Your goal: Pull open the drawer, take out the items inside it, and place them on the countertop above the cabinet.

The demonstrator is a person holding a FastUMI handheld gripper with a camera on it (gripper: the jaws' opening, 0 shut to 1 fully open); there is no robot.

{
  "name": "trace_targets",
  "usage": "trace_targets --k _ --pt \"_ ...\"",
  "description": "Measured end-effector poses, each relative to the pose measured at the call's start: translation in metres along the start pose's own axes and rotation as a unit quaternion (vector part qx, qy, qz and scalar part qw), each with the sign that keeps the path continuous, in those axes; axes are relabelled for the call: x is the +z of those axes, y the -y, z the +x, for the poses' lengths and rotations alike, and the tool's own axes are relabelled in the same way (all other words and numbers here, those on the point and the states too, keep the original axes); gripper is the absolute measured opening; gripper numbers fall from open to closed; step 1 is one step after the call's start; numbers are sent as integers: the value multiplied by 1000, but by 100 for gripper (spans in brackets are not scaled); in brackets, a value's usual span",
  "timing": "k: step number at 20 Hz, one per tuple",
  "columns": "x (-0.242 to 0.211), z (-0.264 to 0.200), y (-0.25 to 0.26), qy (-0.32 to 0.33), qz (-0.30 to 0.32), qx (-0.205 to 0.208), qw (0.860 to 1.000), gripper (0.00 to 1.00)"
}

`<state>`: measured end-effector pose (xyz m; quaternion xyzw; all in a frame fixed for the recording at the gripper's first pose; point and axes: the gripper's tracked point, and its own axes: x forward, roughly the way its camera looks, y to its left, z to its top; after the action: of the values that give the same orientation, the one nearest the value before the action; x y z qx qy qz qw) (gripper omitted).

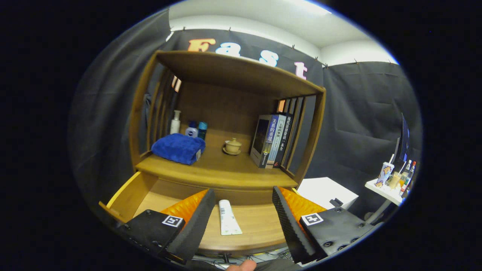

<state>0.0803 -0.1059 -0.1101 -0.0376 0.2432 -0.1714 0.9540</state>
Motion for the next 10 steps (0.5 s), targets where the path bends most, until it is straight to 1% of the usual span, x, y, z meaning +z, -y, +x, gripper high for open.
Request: trace_targets --k 2,3,4,6,8,10 --pt "-5 37 -7 -56 25 11 998 99" --pt "-18 53 -7 -94 26 11 995 99" --pt "-35 66 -5 -143 17 7 989 99" --pt "-69 89 3 -228 -5 -3 974 99" --pt "-98 109 -5 -281 -10 10 960 99" --pt "-120 123 -22 -320 15 30 947 99"
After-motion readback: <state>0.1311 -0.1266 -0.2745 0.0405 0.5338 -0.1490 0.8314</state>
